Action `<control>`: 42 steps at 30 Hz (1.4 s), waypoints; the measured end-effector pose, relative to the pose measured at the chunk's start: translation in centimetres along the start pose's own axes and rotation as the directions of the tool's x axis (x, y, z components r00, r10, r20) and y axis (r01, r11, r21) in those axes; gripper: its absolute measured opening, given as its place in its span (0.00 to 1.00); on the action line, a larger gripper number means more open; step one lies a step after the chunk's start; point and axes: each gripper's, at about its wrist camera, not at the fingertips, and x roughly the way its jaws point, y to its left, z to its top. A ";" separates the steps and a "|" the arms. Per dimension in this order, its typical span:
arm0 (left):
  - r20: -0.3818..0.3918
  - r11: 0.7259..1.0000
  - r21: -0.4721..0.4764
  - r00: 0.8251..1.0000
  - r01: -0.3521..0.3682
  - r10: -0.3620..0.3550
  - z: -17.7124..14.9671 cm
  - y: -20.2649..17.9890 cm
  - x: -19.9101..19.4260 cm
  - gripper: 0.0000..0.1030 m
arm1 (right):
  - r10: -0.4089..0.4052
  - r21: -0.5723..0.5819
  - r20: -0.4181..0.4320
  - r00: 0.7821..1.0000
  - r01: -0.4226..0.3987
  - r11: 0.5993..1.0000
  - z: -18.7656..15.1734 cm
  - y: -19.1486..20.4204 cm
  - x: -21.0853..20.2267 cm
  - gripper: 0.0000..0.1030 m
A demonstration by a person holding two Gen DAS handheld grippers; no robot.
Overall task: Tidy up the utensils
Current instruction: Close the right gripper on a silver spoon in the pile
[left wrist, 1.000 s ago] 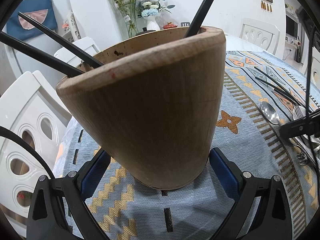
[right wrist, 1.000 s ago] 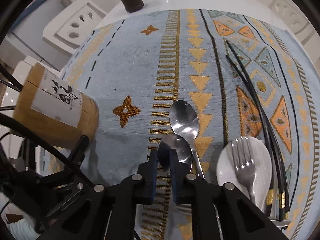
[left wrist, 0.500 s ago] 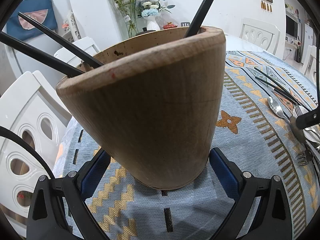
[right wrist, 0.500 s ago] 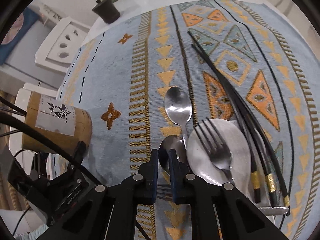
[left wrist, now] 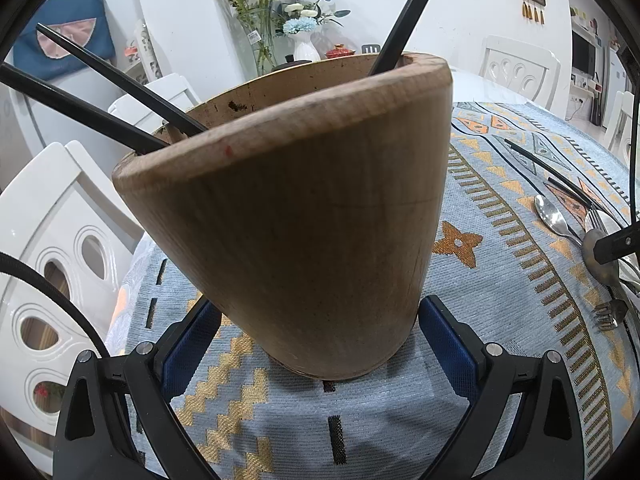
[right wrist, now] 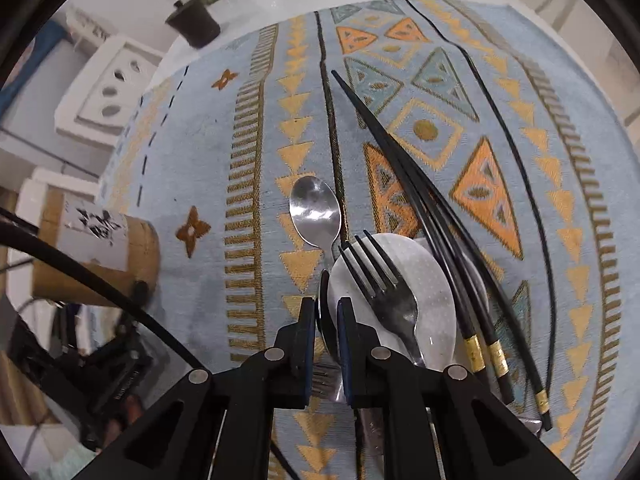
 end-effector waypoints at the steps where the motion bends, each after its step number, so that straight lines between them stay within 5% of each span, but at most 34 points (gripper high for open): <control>1: 0.000 1.000 0.000 1.000 0.000 0.000 0.0 0.0 0.0 0.96 | -0.014 -0.018 0.002 1.000 0.014 1.000 0.0 0.2 0.1 0.10; 6: 0.000 1.000 0.000 1.000 0.000 0.000 0.0 0.0 0.0 0.96 | -0.062 -0.103 0.004 0.998 0.063 0.993 0.3 1.3 0.4 0.08; 14: 0.000 1.000 0.000 1.000 0.000 0.000 0.0 0.0 0.0 0.96 | 0.166 -0.018 -0.075 0.983 -0.168 0.986 0.2 1.6 1.0 0.02; 17: 0.000 1.000 0.000 1.000 0.001 -0.001 0.0 0.0 0.0 0.96 | 0.066 -0.027 -0.105 0.992 -0.069 0.997 0.4 1.4 2.3 0.02; 22: -0.001 1.000 -0.001 1.000 0.002 -0.002 0.0 -0.1 0.1 0.96 | 0.075 -0.087 -0.150 0.986 -0.089 0.992 -0.4 2.3 1.5 0.08; 24: -0.001 1.000 0.000 1.000 0.001 -0.001 0.0 -0.1 0.1 0.96 | 0.045 -0.112 -0.135 0.990 -0.060 0.992 -0.9 2.2 1.0 0.25; 26: -0.001 1.000 0.000 1.000 0.001 -0.001 0.0 0.0 0.1 0.97 | 0.033 -0.117 -0.118 0.992 -0.047 0.992 -1.1 2.0 1.0 0.33; 34: -0.001 1.000 -0.001 1.000 0.002 -0.002 0.0 -0.1 0.1 0.97 | -0.005 -0.070 -0.097 0.995 -0.002 0.998 0.0 1.9 2.8 0.39; 37: -0.001 1.000 -0.001 1.000 0.002 -0.002 0.0 -0.1 0.1 0.97 | -0.076 -0.128 -0.054 0.996 0.069 0.989 0.4 3.9 3.4 0.42; 40: -0.001 1.000 -0.002 1.000 0.002 -0.002 0.1 -0.2 0.1 0.97 | -0.137 -0.192 -0.011 0.991 0.133 0.972 0.4 5.1 3.6 0.37; 42: -0.001 1.000 -0.002 1.000 0.003 -0.003 0.1 -0.2 0.1 0.97 | -0.108 -0.172 -0.022 0.994 0.102 0.980 0.8 5.1 3.5 0.32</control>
